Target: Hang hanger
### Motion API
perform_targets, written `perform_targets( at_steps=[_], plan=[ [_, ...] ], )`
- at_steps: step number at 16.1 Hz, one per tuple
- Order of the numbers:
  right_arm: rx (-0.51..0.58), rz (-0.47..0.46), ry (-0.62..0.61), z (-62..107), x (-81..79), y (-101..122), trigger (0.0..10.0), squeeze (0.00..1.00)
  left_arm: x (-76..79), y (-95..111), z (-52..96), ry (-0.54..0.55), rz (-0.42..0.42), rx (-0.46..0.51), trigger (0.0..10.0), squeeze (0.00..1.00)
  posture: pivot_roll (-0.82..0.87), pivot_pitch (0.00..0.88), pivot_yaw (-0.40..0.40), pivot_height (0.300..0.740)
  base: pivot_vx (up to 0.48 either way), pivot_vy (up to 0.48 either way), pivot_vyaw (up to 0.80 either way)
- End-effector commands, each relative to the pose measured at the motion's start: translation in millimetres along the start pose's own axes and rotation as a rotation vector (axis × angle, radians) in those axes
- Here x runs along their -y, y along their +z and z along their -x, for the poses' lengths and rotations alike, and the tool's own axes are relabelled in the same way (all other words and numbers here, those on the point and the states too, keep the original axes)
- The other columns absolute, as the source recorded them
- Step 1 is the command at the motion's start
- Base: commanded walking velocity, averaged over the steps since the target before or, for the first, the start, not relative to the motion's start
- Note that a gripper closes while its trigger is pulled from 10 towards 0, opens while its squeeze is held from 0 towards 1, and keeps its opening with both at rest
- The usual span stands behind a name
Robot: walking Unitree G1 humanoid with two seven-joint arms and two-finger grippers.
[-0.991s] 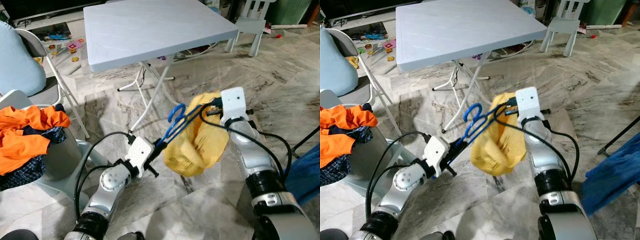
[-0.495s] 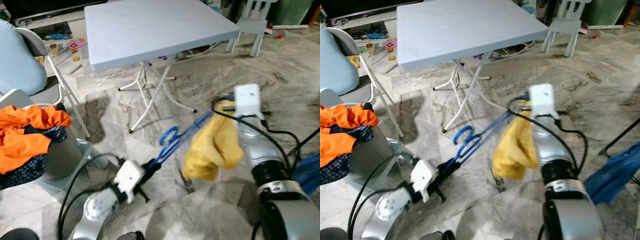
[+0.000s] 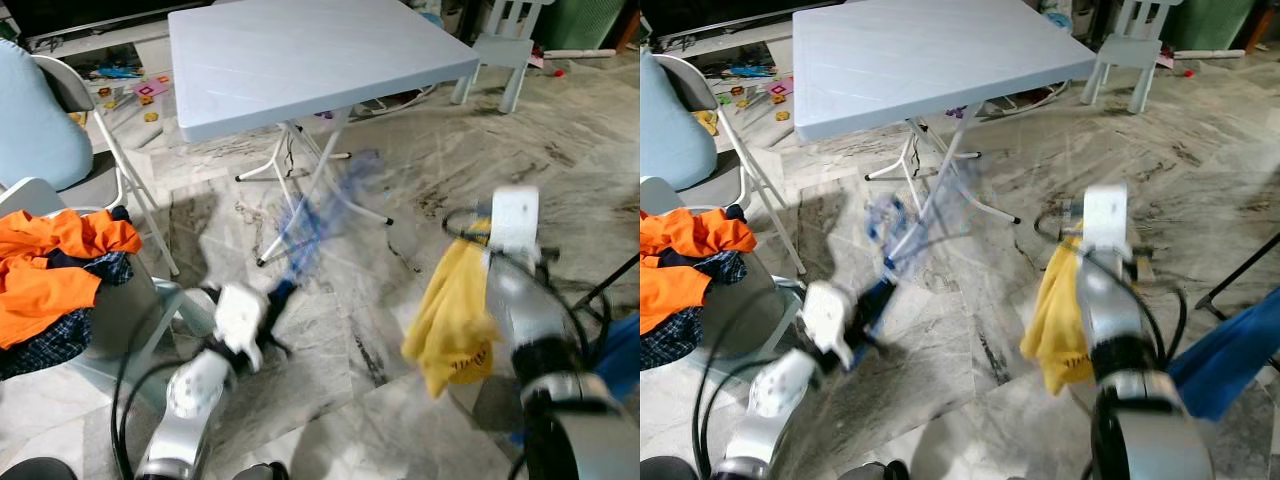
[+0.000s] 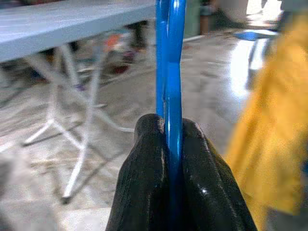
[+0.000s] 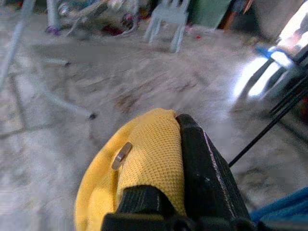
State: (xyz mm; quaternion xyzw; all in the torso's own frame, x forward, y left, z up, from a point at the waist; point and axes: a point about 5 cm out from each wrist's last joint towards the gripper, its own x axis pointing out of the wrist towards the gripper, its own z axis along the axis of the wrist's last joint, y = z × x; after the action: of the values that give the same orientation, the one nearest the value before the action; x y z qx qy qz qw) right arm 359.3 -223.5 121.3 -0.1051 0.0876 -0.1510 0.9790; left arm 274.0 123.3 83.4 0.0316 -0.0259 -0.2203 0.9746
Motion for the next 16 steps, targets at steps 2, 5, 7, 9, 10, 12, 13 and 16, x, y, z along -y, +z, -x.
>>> perform_targets(
  at_steps=[2,5,7,9,10,12,13,16],
  plan=[
    [0.056,-0.007,0.108,13.1,-3.3,7,10.0,0.0,-8.2,-5,3.6,0.111,0.031,-0.055,10.0,0.0,-0.08,0.071,0.033,0.74,0.0,0.0,0.0],
    [0.119,-0.045,0.176,30.4,-5.2,12,10.0,0.0,-9.3,-1,0.5,0.18,0.097,-0.043,10.0,0.0,-0.07,0.05,0.039,0.74,0.0,0.0,0.0],
    [0.206,-0.138,0.141,41.8,-1.8,24,10.0,0.0,-8.0,4,0.2,0.224,0.117,-0.03,10.0,0.0,-0.06,0.031,0.04,0.74,0.141,0.0,0.0],
    [0.247,-0.236,0.238,52.6,-4.6,27,10.0,0.0,-9.7,5,1.4,0.273,0.157,-0.04,10.0,0.0,-0.06,0.019,0.039,0.74,0.345,0.0,0.0],
    [0.252,-0.261,0.269,60.0,-6.1,23,10.0,0.0,-11.5,5,2.4,0.295,0.177,-0.039,10.0,0.0,-0.06,0.015,0.039,0.74,0.401,0.0,0.0],
    [0.203,-0.33,0.378,75.4,-10.1,11,10.0,0.0,-16.2,5,6.2,0.33,0.191,-0.046,10.0,0.0,-0.06,0.013,0.041,0.74,0.441,0.0,0.0],
    [0.211,-0.315,0.394,79.7,-9.9,9,10.0,0.0,-18.4,4,7.6,0.343,0.189,-0.051,10.0,0.0,-0.06,0.014,0.042,0.74,0.45,0.0,0.0],
    [0.179,-0.185,0.341,91.4,0.2,-11,10.0,0.0,-19.6,2,9.9,0.349,0.204,-0.071,10.0,0.0,-0.07,0.023,0.046,0.74,0.46,0.0,0.0]
  ],
)
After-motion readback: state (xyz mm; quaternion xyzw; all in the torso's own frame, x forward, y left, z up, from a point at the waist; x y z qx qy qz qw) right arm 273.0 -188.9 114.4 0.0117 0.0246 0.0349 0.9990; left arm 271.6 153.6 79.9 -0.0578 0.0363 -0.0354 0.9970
